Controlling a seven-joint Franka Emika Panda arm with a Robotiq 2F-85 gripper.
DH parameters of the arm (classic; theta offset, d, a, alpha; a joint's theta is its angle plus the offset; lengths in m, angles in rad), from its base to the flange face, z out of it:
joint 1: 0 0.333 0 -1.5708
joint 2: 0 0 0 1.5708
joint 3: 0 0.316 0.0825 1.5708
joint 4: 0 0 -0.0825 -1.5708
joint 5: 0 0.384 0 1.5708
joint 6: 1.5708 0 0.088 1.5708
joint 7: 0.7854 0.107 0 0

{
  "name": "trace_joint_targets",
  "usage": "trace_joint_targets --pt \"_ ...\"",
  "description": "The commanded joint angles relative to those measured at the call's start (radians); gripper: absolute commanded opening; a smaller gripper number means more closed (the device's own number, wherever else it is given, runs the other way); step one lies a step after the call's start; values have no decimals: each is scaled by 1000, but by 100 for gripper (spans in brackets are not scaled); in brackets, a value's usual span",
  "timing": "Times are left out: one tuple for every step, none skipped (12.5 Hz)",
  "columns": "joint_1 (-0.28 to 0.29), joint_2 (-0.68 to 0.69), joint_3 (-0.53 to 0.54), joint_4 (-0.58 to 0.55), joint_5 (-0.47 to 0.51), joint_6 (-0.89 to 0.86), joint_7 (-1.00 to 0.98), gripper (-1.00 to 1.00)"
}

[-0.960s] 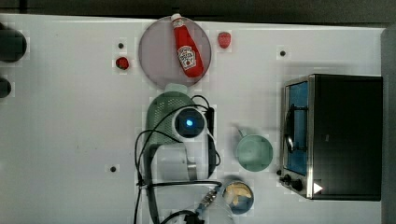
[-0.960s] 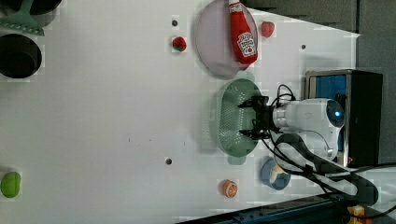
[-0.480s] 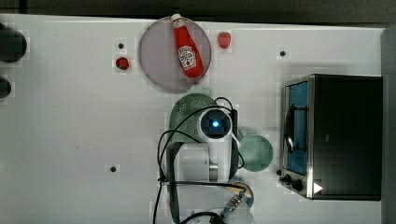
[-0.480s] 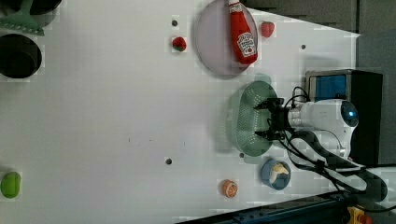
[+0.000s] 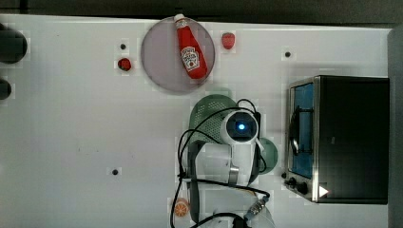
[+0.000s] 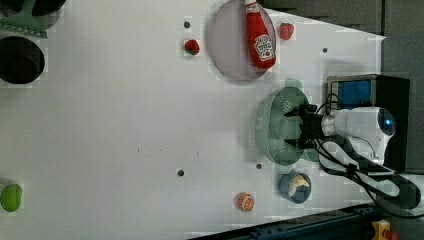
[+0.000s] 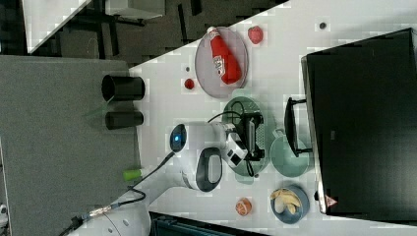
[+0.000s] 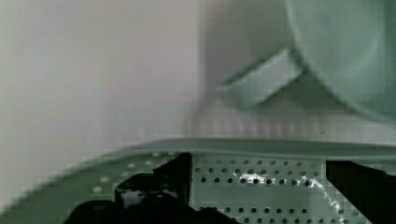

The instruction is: Drag strainer left to right.

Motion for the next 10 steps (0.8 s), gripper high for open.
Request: trace_joint_targets --pt "8 -67 28 -4 -5 -17 -171 100" --pt "8 -98 45 -3 -5 -42 -231 100" --pt "8 -139 60 0 -5 -66 -299 100" --pt "8 -185 73 6 -3 -107 -376 100" --pt "8 -238 82 17 -3 -165 -445 100" --pt "8 -292 87 37 -3 -237 -515 100" --pt "8 -347 90 66 -2 -333 -573 100" --pt "8 -401 89 104 2 -441 -610 100" --pt "8 -452 89 147 7 -549 -631 100" --pt "10 -497 92 191 24 -652 -639 100"
